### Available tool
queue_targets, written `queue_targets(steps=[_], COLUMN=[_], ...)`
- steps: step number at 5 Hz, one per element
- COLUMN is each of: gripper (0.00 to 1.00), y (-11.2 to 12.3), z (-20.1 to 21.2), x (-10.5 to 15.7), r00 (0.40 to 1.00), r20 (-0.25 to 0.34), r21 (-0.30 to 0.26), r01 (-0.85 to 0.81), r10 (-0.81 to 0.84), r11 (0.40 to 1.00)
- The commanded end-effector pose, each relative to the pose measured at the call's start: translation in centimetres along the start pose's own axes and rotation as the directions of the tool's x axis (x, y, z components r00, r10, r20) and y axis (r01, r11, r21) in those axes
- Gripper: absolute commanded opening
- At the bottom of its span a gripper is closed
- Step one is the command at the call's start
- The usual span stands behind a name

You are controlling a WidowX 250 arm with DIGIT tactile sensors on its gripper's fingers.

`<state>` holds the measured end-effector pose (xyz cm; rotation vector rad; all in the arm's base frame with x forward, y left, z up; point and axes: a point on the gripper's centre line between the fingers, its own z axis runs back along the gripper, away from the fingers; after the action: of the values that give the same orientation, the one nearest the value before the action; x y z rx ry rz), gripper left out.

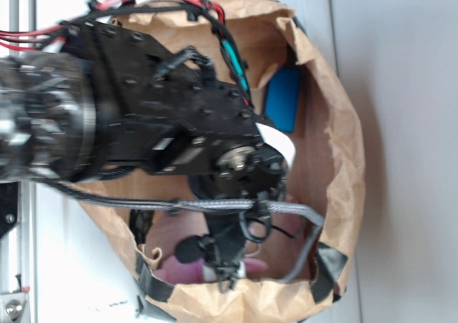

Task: Grab the pink bunny.

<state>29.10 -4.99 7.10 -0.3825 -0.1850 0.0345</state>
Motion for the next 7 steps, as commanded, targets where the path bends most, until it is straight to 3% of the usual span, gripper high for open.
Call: queue_targets(steps=[1,2,3,5,6,7], gripper=[1.00,1.00,1.00,1.00,0.78,0.00], y=[-3.3,-4.4,-6.1,-6.1,-6.3,-6.6], z=[-0.5,-1.3,-2.9,-5.2,-5.1,-5.1], x=[0.9,0.3,-0.6,-1.4,-1.8,-1.9], r00=[0.994,0.989,0.975,0.962,0.969,0.976], r20=[0.038,0.011,-0.028,-0.113,-0.116,-0.100], r21=[-0.077,-0.116,-0.094,0.067,0.126,0.159], r01=[0.102,0.144,0.218,0.256,0.231,0.209], r10=[-0.099,-0.144,-0.221,-0.248,-0.217,-0.195], r11=[0.992,0.983,0.971,0.964,0.965,0.965])
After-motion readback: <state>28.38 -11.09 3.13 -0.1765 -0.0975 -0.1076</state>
